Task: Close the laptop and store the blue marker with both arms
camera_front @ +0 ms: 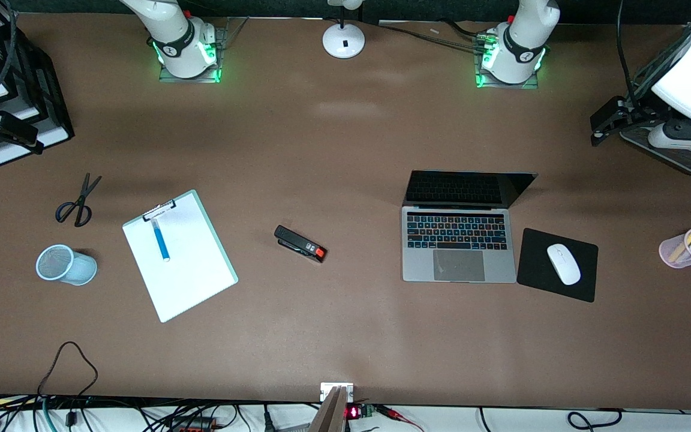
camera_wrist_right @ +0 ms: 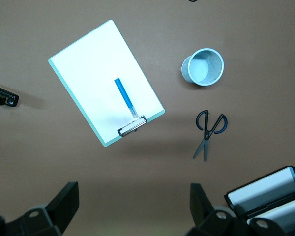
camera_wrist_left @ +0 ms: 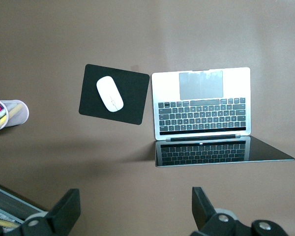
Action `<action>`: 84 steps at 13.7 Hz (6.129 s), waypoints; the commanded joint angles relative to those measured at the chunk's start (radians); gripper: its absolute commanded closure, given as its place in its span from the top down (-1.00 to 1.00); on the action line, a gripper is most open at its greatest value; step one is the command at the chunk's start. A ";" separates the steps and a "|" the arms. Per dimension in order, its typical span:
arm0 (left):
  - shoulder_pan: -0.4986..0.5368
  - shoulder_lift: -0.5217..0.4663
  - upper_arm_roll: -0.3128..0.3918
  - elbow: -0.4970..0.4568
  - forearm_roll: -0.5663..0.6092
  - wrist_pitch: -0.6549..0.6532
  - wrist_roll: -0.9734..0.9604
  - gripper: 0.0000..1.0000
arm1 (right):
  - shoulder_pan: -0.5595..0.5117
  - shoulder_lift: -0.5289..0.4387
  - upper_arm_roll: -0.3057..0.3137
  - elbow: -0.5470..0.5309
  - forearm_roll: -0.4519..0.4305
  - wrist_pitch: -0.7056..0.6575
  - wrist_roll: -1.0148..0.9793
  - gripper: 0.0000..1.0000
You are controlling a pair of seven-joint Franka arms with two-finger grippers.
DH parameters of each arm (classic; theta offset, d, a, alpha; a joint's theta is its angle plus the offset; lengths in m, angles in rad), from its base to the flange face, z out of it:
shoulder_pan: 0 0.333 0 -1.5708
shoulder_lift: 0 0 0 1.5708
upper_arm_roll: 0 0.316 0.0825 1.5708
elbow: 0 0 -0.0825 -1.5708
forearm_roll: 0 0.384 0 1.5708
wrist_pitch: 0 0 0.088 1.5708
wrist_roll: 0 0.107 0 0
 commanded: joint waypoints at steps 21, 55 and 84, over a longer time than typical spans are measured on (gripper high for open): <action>-0.007 0.030 -0.133 -0.314 -0.055 0.148 -0.194 1.00 | 0.017 0.327 0.009 0.001 0.046 0.211 -0.015 1.00; -0.003 0.322 -0.203 -0.474 -0.039 0.806 -0.227 1.00 | 0.070 0.639 0.009 -0.126 0.052 0.632 -0.313 0.23; 0.022 0.409 -0.113 -0.227 -0.029 0.782 -0.186 1.00 | 0.073 0.709 0.032 -0.037 0.054 0.632 -0.348 -0.43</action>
